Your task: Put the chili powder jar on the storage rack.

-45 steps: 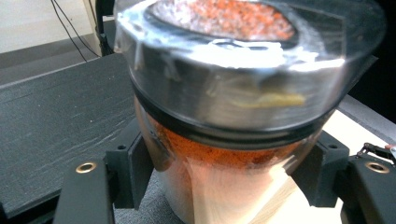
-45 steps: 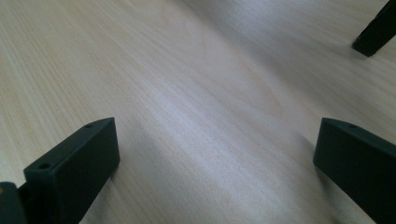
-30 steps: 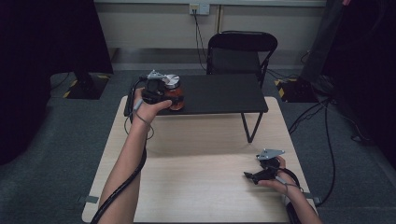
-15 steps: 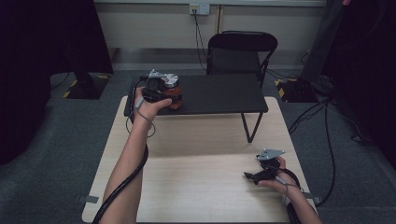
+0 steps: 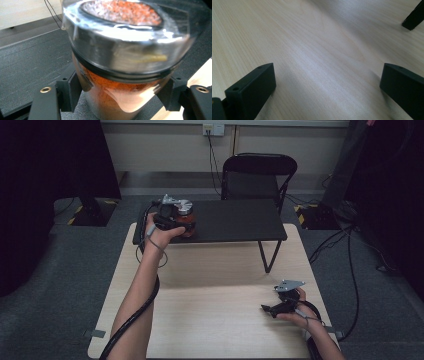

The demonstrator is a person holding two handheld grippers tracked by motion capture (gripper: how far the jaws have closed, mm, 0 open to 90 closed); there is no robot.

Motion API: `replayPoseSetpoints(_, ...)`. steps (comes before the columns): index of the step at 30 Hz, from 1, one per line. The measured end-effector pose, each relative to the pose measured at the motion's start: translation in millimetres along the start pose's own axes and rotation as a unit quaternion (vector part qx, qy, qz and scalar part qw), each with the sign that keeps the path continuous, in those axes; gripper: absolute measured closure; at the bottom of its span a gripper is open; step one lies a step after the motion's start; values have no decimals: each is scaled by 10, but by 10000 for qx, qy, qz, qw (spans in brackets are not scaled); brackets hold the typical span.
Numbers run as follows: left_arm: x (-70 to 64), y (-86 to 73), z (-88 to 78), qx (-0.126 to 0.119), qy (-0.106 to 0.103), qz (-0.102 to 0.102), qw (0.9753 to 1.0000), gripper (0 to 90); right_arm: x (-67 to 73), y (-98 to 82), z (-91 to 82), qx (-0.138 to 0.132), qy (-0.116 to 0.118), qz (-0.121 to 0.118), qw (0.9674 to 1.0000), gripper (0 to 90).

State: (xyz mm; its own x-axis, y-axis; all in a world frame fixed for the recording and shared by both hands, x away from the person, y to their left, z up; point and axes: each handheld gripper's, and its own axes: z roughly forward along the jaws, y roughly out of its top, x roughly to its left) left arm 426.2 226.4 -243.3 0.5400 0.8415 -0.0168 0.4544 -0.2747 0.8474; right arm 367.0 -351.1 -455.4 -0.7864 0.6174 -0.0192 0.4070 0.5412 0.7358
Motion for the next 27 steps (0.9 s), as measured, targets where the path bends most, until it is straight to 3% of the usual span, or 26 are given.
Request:
replayPoseSetpoints(3,9,-18,0,-32,-17,-116,9999,298,0,-1,0,-2,1,1,10000,0)
replayPoseSetpoints(5,1,-27,2,-46,11,-228,9997,239,0,0,-1,2,4,-3,10000,0)
replayPoseSetpoints(7,-13,-25,-7,-19,43,-191,9998,178,0,-1,-1,0,6,-5,10000,0)
replayPoseSetpoints(10,-25,-55,-52,-107,44,-291,9995,117,0,-1,-1,0,7,-6,10000,0)
replayPoseSetpoints(15,-50,-106,-143,-146,5,-258,9996,41,2,0,-1,3,5,-3,10000,0)
replayPoseSetpoints(18,-77,-144,-188,-149,92,-281,9995,1,6,0,-1,2,-1,-1,10000,0)
replayPoseSetpoints(22,-44,-250,-264,-224,74,-371,9990,2,8,1,0,1,-2,0,10000,0)
replayPoseSetpoints(27,-32,-382,-383,-250,132,-286,9992,3,11,4,1,5,-3,4,10000,0)
